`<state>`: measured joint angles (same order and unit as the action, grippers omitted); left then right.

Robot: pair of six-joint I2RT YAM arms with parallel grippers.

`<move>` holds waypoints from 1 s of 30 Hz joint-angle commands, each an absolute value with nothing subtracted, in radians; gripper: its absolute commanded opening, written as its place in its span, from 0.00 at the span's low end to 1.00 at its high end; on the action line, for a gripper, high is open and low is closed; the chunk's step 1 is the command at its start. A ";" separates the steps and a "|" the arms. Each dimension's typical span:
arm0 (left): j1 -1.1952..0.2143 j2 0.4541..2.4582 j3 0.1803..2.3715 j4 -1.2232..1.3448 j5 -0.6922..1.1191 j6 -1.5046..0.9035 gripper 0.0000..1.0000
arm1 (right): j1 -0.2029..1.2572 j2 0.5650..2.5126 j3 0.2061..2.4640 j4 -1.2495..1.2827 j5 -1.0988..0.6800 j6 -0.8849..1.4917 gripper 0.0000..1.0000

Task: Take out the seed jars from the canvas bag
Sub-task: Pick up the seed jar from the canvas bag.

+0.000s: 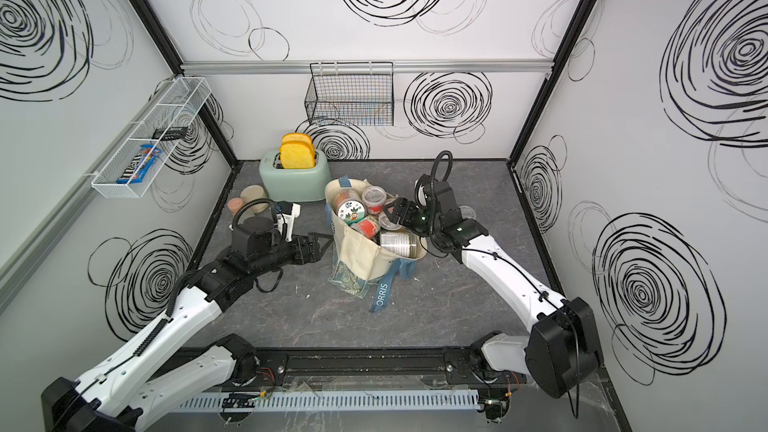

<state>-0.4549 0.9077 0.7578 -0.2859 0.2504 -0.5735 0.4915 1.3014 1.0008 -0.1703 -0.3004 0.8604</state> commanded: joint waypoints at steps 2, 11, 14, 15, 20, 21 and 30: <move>-0.442 0.888 0.738 -0.238 0.265 -0.594 0.96 | 0.513 1.351 0.995 -0.149 -0.304 0.898 0.77; -0.441 0.875 0.720 -0.230 0.268 -0.603 0.96 | 0.520 1.371 1.002 -0.177 -0.319 0.904 0.85; -0.440 0.870 0.715 -0.230 0.270 -0.606 0.96 | 0.521 1.347 0.990 -0.185 -0.305 0.897 0.92; -0.440 0.869 0.713 -0.227 0.270 -0.608 0.96 | 0.521 1.338 0.981 -0.179 -0.300 0.897 0.96; -0.440 0.865 0.710 -0.227 0.273 -0.609 0.96 | 0.538 1.324 0.965 -0.154 -0.264 0.910 0.98; -0.441 0.866 0.710 -0.228 0.274 -0.609 0.96 | 0.543 1.329 0.970 -0.153 -0.257 0.912 0.98; -0.441 0.856 0.718 -0.237 0.276 -0.609 0.96 | 0.562 1.343 0.979 -0.205 -0.150 0.940 0.90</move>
